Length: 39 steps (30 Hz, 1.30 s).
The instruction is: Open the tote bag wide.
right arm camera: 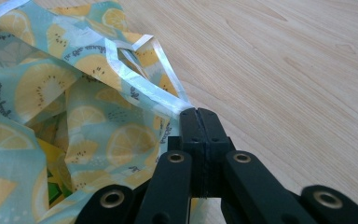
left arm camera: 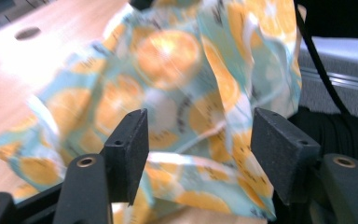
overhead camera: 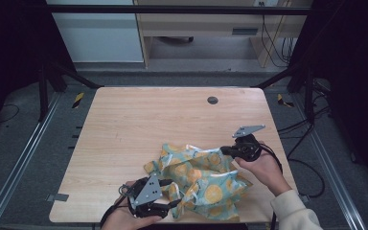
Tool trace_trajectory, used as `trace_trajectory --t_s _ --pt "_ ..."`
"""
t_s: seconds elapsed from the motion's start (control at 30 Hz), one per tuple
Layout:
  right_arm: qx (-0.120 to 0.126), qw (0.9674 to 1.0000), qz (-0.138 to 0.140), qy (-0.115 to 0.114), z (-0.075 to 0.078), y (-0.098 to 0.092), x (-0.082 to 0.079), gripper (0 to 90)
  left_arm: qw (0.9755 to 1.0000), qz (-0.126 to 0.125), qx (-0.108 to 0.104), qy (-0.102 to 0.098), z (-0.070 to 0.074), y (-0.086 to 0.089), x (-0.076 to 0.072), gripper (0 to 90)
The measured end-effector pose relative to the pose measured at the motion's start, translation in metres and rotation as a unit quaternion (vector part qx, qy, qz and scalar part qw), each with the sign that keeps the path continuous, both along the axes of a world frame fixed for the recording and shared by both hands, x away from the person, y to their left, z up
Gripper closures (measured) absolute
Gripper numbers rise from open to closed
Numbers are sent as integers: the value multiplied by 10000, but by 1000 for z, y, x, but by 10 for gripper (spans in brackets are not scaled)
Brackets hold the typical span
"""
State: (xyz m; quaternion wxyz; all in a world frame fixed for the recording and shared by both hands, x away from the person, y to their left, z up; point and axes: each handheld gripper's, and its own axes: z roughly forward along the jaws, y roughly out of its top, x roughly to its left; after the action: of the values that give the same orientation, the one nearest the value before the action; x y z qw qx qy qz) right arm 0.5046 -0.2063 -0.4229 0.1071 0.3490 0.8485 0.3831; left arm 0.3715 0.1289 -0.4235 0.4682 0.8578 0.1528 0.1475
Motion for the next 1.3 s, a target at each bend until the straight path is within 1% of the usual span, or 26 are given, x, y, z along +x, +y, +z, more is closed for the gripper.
trace_trajectory --t_s 0.07,0.1,0.17,0.2,0.3,0.37,0.4,0.5,0.53,0.57,0.63,0.7,0.73,0.77,0.8,0.83,0.87,0.9,0.93,0.97,1.0,1.03,1.1,1.2,1.27,1.3 --pt "9 10000 18 17 1 1 0 900 10000 -30 13 -38 6 0 8 378" --pt "3 10000 30 3 2 2 0 900 9999 -109 79 -31 8 -1 15 370" --pt "25 10000 51 -22 3 3 -1 900 9997 -170 170 53 7 -5 28 334" --pt "28 10000 74 -46 4 3 -1 900 9996 -194 184 53 6 -6 32 326" --pt "48 10000 79 -29 5 4 -1 900 9989 -281 372 101 -5 -11 46 280" --pt "41 9999 97 -33 4 3 0 900 9984 -319 419 193 -11 -15 51 233" --pt "46 9999 98 -24 3 4 0 900 9978 -375 487 239 -15 -17 55 213" --pt "49 9999 100 -22 3 4 1 900 9963 -375 724 282 -26 -22 64 170" --pt "63 9999 101 -17 4 5 1 900 9961 -355 739 321 -30 -24 66 154" --pt "72 9999 116 -31 4 5 1 900 9955 -346 816 331 -34 -25 69 147" --pt "71 9999 139 -29 4 6 0 900 9958 -322 734 433 -38 -28 73 143" --pt "66 9999 148 -28 4 6 0 900 9953 -401 769 442 -41 -29 75 143" --pt "83 9999 146 -26 3 6 0 900 9953 -419 732 473 -42 -31 75 145" --pt "76 9998 158 -25 3 6 0 900 9947 -493 763 475 -42 -32 76 164" --pt "73 9999 152 -25 3 7 1 900 9948 -507 739 476 -43 -33 76 195" --pt "75 9998 159 -29 3 7 1 900 9945 -537 774 458 -43 -34 76 223" --pt "94 9998 161 -31 3 8 1 900 9942 -583 775 461 -43 -34 76 306" --pt "101 9998 165 -30 3 8 1 900 9939 -617 810 417 -43 -34 76 367" --pt "101 9998 179 -36 3 8 2 900 9938 -613 840 391 -43 -34 76 419" --pt "106 9998 175 -25 3 9 1 900 9941 -616 813 378 -43 -34 76 457" --pt "109 9998 180 -24 3 9 2 900 9939 -622 851 340 -43 -34 77 505" --pt "111 9998 184 -28 3 10 2 900 9940 -601 866 306 -43 -35 77 531" --pt "130 9997 181 -27 3 11 2 900 9933 -669 915 245 -43 -35 77 647" --pt "127 9997 226 -52 3 11 2 900 9932 -667 928 228 -44 -37 76 810" --pt "134 9996 228 -48 3 12 2 900 9935 -668 904 191 -43 -37 75 886" --pt "134 9996 228 -49 4 12 2 900 9943 -606 859 158 -41 -36 73 895"
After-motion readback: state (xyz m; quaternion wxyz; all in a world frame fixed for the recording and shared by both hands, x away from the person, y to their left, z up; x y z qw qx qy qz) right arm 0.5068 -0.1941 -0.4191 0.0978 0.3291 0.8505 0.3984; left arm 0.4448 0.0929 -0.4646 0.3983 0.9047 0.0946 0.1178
